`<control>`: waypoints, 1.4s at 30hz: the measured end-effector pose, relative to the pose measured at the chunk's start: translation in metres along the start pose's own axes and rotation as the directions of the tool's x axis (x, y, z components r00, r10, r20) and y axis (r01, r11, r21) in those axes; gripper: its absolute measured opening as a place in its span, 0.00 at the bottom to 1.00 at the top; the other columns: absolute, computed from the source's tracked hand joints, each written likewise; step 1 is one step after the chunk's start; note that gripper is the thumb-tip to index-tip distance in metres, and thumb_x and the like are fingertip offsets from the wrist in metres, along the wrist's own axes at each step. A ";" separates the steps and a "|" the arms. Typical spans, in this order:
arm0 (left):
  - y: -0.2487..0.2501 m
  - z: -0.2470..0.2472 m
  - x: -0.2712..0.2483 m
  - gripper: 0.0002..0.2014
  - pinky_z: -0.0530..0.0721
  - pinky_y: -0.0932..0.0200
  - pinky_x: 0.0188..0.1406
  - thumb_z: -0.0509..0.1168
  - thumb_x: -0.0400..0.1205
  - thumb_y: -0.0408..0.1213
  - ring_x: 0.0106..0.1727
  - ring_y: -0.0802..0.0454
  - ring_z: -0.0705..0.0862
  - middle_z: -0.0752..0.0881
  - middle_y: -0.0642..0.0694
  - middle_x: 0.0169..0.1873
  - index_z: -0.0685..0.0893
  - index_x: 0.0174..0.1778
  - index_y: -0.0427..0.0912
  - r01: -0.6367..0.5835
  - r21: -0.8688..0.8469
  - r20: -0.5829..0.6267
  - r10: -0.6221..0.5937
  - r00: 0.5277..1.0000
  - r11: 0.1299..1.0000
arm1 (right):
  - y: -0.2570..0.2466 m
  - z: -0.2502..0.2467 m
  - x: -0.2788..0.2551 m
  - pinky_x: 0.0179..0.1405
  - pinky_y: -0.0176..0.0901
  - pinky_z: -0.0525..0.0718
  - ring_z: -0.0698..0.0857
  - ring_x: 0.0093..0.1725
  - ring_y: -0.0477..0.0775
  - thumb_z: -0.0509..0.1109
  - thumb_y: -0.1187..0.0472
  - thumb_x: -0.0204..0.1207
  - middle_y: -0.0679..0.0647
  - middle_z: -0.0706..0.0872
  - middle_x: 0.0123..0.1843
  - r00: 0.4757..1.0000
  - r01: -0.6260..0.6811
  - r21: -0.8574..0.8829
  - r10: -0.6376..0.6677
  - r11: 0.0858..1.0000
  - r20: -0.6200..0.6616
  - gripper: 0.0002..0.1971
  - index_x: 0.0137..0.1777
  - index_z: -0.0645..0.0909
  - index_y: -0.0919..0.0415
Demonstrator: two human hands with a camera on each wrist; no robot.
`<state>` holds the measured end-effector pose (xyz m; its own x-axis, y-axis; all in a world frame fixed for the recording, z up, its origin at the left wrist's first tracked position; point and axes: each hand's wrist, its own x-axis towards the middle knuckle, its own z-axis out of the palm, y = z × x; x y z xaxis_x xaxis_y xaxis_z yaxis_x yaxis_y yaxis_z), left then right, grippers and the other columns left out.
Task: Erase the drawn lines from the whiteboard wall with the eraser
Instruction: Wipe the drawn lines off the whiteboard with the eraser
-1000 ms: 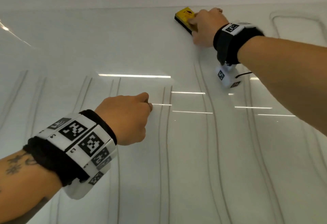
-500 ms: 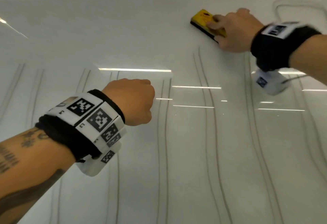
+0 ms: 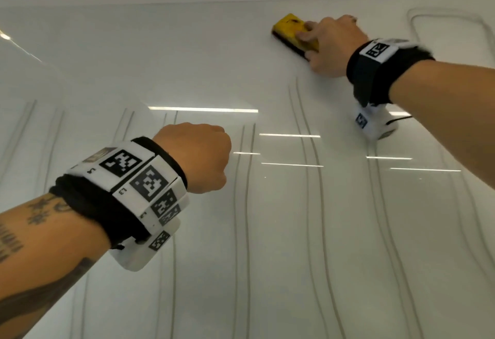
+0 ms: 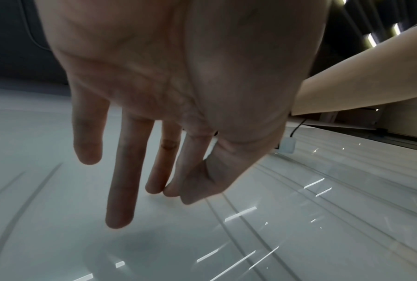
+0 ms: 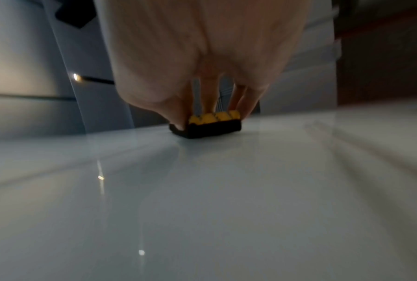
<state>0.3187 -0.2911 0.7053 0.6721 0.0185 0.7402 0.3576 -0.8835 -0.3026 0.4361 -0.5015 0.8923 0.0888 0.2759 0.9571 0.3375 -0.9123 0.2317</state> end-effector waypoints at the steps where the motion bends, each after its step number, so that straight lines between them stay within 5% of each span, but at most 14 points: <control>1: -0.002 0.000 -0.001 0.17 0.87 0.52 0.51 0.63 0.82 0.40 0.55 0.47 0.88 0.85 0.52 0.62 0.84 0.66 0.46 0.003 0.004 -0.007 -0.003 1.000 1.000 | 0.009 -0.006 0.010 0.83 0.66 0.65 0.70 0.78 0.79 0.67 0.56 0.84 0.65 0.71 0.83 0.996 -0.083 0.004 0.083 0.997 -0.042 0.28 0.84 0.71 0.56; 3: -0.005 0.003 -0.006 0.18 0.82 0.55 0.44 0.62 0.82 0.40 0.51 0.49 0.85 0.81 0.56 0.60 0.81 0.69 0.49 0.003 0.007 0.003 -0.003 1.000 1.000 | 0.024 -0.020 0.023 0.70 0.69 0.79 0.79 0.66 0.78 0.70 0.56 0.82 0.73 0.78 0.71 0.957 -0.250 0.067 0.257 0.966 -0.137 0.21 0.72 0.76 0.65; 5: -0.007 0.006 -0.011 0.21 0.76 0.59 0.37 0.61 0.83 0.41 0.44 0.53 0.83 0.78 0.59 0.61 0.78 0.74 0.52 -0.023 0.049 -0.002 0.023 1.000 0.999 | 0.018 -0.028 0.025 0.62 0.67 0.82 0.82 0.57 0.75 0.69 0.58 0.82 0.74 0.81 0.63 0.942 -0.271 0.089 0.283 0.959 -0.178 0.12 0.58 0.75 0.65; 9: -0.015 0.010 -0.015 0.29 0.72 0.60 0.34 0.58 0.85 0.41 0.37 0.58 0.76 0.71 0.64 0.69 0.66 0.85 0.59 -0.072 0.104 0.013 0.071 0.997 0.992 | -0.032 -0.012 0.012 0.74 0.66 0.75 0.74 0.73 0.79 0.67 0.58 0.83 0.68 0.77 0.76 0.996 -0.035 0.089 0.042 0.995 -0.077 0.22 0.77 0.76 0.54; 14: -0.009 0.006 -0.015 0.25 0.70 0.61 0.34 0.58 0.84 0.40 0.41 0.56 0.80 0.75 0.62 0.65 0.74 0.79 0.57 -0.053 0.134 -0.004 0.054 0.999 0.990 | -0.012 0.007 -0.044 0.80 0.60 0.65 0.75 0.73 0.76 0.62 0.56 0.86 0.55 0.67 0.88 0.971 0.235 -0.048 -0.232 0.971 0.056 0.26 0.85 0.71 0.47; 17: -0.008 0.006 -0.014 0.25 0.75 0.60 0.38 0.58 0.83 0.41 0.43 0.56 0.82 0.76 0.61 0.63 0.75 0.78 0.56 -0.061 0.136 0.000 0.062 0.998 0.989 | 0.044 0.000 -0.043 0.84 0.63 0.65 0.70 0.80 0.75 0.66 0.57 0.84 0.51 0.69 0.87 0.998 0.052 -0.034 -0.052 0.998 -0.017 0.26 0.83 0.74 0.46; 20: -0.007 0.007 -0.015 0.27 0.74 0.61 0.36 0.57 0.84 0.41 0.41 0.57 0.80 0.74 0.62 0.65 0.70 0.82 0.58 -0.049 0.143 0.007 0.048 0.999 0.988 | 0.074 -0.012 -0.027 0.72 0.70 0.77 0.76 0.69 0.82 0.67 0.59 0.84 0.75 0.77 0.74 0.968 -0.233 -0.100 0.221 0.967 -0.120 0.20 0.72 0.77 0.67; 23: -0.005 0.009 -0.016 0.27 0.75 0.60 0.36 0.57 0.84 0.41 0.43 0.55 0.81 0.73 0.62 0.65 0.70 0.82 0.58 -0.027 0.146 0.015 0.025 1.000 0.989 | 0.054 -0.019 -0.019 0.63 0.70 0.83 0.81 0.60 0.80 0.69 0.60 0.79 0.77 0.81 0.61 0.933 -0.323 0.048 0.327 0.945 -0.153 0.11 0.56 0.74 0.64; 26: 0.000 0.004 -0.013 0.23 0.75 0.60 0.37 0.58 0.83 0.41 0.46 0.54 0.83 0.76 0.61 0.63 0.78 0.76 0.55 -0.013 0.145 0.035 0.008 0.999 0.989 | 0.000 -0.012 -0.026 0.76 0.67 0.74 0.81 0.65 0.80 0.65 0.61 0.82 0.72 0.82 0.68 0.997 -0.037 0.054 0.041 0.998 -0.059 0.19 0.72 0.78 0.59; 30: 0.005 -0.006 -0.009 0.20 0.82 0.58 0.45 0.59 0.83 0.42 0.51 0.52 0.85 0.82 0.57 0.61 0.82 0.71 0.53 0.017 0.175 0.066 -0.029 0.997 0.984 | -0.041 0.012 -0.071 0.80 0.58 0.62 0.77 0.72 0.75 0.62 0.57 0.86 0.56 0.67 0.88 0.934 0.354 -0.024 -0.352 0.935 0.062 0.26 0.85 0.70 0.46; 33: 0.006 -0.006 -0.012 0.24 0.79 0.59 0.45 0.57 0.85 0.41 0.53 0.53 0.82 0.75 0.62 0.67 0.74 0.79 0.57 0.026 0.191 0.090 -0.044 0.995 0.981 | 0.019 0.009 -0.064 0.85 0.61 0.58 0.70 0.80 0.75 0.63 0.55 0.86 0.54 0.65 0.89 0.985 0.173 -0.017 -0.173 0.985 0.001 0.26 0.85 0.70 0.45; 38: 0.003 0.004 -0.015 0.33 0.73 0.64 0.35 0.56 0.85 0.39 0.44 0.58 0.78 0.69 0.66 0.72 0.59 0.88 0.62 0.062 0.148 0.099 -0.077 0.992 0.987 | 0.101 0.000 -0.051 0.63 0.60 0.85 0.84 0.63 0.75 0.68 0.55 0.80 0.69 0.82 0.70 0.942 -0.296 0.053 0.301 0.954 -0.147 0.23 0.74 0.80 0.59; 40: 0.003 0.007 -0.014 0.33 0.73 0.64 0.34 0.56 0.85 0.39 0.39 0.60 0.76 0.69 0.66 0.72 0.58 0.88 0.62 0.081 0.134 0.091 -0.094 0.991 0.988 | 0.079 0.001 -0.053 0.66 0.64 0.83 0.81 0.64 0.78 0.68 0.56 0.78 0.71 0.81 0.68 0.959 -0.256 0.080 0.264 0.963 -0.099 0.24 0.73 0.78 0.61; 42: 0.006 0.008 -0.012 0.32 0.75 0.63 0.36 0.57 0.85 0.39 0.38 0.60 0.75 0.70 0.65 0.72 0.60 0.87 0.61 0.104 0.117 0.085 -0.115 0.990 0.988 | 0.039 0.006 -0.066 0.77 0.66 0.72 0.79 0.67 0.79 0.65 0.59 0.81 0.69 0.78 0.74 0.998 -0.046 0.024 0.047 0.999 -0.041 0.26 0.79 0.74 0.59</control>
<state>0.3182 -0.2923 0.6899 0.6792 0.1593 0.7164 0.4991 -0.8159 -0.2918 0.4488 -0.5532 0.8369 0.0655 0.2204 0.9732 0.3558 -0.9164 0.1836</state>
